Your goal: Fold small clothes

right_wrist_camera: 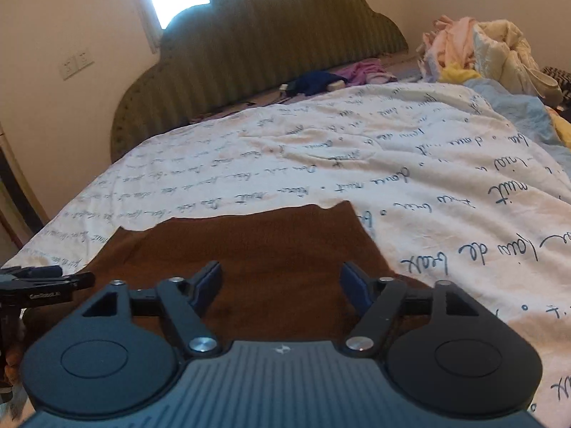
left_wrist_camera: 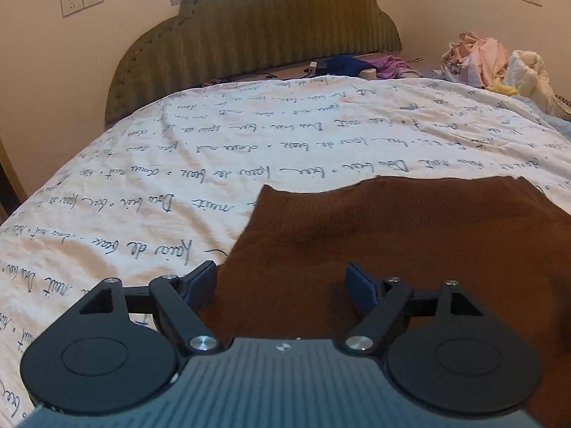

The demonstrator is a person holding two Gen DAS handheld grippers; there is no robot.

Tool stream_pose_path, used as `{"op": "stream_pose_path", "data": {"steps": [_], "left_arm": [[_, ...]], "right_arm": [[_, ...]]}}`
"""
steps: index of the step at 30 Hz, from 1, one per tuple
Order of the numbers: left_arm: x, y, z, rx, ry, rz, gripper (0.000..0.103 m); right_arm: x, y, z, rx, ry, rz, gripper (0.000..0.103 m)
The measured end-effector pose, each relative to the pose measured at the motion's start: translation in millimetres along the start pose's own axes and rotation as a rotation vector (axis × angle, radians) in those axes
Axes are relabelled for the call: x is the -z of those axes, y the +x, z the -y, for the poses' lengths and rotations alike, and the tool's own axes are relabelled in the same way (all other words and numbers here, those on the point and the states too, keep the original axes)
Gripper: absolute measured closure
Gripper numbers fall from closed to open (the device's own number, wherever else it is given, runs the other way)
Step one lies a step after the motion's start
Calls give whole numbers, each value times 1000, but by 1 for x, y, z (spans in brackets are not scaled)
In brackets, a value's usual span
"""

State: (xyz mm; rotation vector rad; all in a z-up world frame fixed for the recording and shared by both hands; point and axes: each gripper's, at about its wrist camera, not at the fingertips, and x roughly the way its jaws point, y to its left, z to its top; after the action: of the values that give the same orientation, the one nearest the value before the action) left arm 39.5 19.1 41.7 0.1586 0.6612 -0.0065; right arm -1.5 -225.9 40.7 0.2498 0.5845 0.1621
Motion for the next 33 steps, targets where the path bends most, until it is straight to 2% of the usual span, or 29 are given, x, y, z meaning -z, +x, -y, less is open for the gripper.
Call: {"op": "stream_pose_path", "data": {"steps": [3, 4, 5, 6, 7, 9, 13, 15, 17, 19, 20, 22, 24, 26, 28, 29, 31, 32, 33], "left_arm": [[18, 14, 14, -3, 31, -27, 13], [27, 18, 12, -9, 18, 4, 4], [30, 20, 5, 2, -19, 8, 4], [27, 21, -1, 22, -58, -12, 3], [26, 22, -4, 26, -72, -23, 2], [28, 21, -2, 25, -57, -10, 2], [28, 22, -4, 28, -69, -12, 1], [28, 22, -3, 30, -70, -12, 1], [28, 22, -3, 32, -69, -13, 1], [28, 22, -3, 32, -69, -13, 0], [28, 21, -3, 32, -69, -13, 0], [29, 21, -3, 31, -70, -12, 0], [29, 22, -3, 32, -71, -12, 0], [29, 22, -3, 34, -73, -11, 0], [29, 21, -3, 35, -75, -10, 0], [29, 21, -3, 34, -74, -11, 0], [29, 21, -3, 33, -67, -11, 0], [28, 19, -3, 26, -64, -11, 0], [27, 13, -3, 5, -58, -9, 1]], "right_arm": [[16, 12, -20, 38, -118, -45, 25], [24, 22, -20, 75, -147, -87, 25], [34, 29, -16, 93, -184, -100, 24], [43, 27, -10, 62, -216, -39, 23], [42, 25, -2, 36, -178, -42, 23], [34, 23, 0, 29, -154, -68, 23], [27, 9, -14, 72, -143, -72, 22], [25, -3, -24, 35, -141, -41, 22], [29, -6, -36, 10, -177, -45, 22], [40, 2, -44, 25, -252, -90, 22], [48, 10, -43, 39, -282, -113, 20], [58, 8, -33, -1, -275, -64, 18], [50, 6, -29, -13, -241, -90, 18], [41, 0, -32, 12, -214, -103, 17], [36, -11, -32, -7, -180, -76, 17], [38, -13, -31, -14, -184, -70, 16], [51, 1, -24, 30, -220, -133, 16], [58, 0, -21, 12, -260, -82, 15], [58, -1, -20, 6, -258, -84, 15]]}}
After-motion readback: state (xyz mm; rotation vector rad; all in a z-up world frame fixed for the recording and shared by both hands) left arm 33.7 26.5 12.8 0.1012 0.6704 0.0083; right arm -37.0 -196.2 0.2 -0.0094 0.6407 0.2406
